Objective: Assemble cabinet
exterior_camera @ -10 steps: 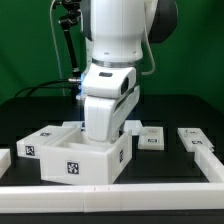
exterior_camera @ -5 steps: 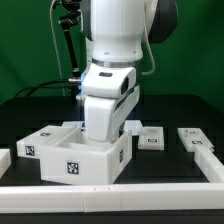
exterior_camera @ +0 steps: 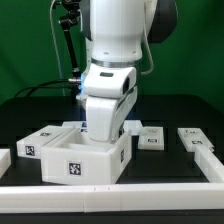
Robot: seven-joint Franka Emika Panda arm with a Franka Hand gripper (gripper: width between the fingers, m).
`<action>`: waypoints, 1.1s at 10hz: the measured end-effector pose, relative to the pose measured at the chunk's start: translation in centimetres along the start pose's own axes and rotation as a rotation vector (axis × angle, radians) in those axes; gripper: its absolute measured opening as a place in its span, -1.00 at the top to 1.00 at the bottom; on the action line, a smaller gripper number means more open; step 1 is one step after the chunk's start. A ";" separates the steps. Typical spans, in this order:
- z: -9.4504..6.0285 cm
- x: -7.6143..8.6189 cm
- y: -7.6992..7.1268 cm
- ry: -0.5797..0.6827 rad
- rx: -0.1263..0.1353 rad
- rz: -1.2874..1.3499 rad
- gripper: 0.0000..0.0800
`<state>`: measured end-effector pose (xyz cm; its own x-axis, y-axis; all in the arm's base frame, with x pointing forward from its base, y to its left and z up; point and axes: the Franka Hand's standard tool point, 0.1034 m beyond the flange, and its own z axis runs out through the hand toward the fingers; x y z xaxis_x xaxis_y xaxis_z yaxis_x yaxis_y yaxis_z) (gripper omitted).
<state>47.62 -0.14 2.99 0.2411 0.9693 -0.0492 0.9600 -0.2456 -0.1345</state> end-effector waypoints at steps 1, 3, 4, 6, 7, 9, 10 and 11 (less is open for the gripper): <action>0.0 0.0 0.3 -0.007 -0.006 -0.096 0.89; -0.2 0.2 0.8 -0.019 -0.017 -0.265 0.89; -0.2 0.1 0.8 -0.019 -0.017 -0.263 0.89; -0.2 0.2 0.9 -0.018 -0.018 -0.262 0.89; -0.3 0.7 0.9 -0.017 -0.020 -0.235 0.89; -0.3 3.3 1.3 -0.009 -0.025 -0.185 0.89; -0.4 4.1 1.7 -0.006 -0.032 -0.184 0.89; -0.5 5.0 1.8 -0.003 -0.037 -0.175 0.89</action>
Offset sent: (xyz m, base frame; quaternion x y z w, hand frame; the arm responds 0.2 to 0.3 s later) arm 0.0000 0.0000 0.0000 0.0000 0.0000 -0.0650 0.9979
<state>50.63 4.23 2.96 0.0695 0.9971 -0.0314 0.9918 -0.0724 -0.1049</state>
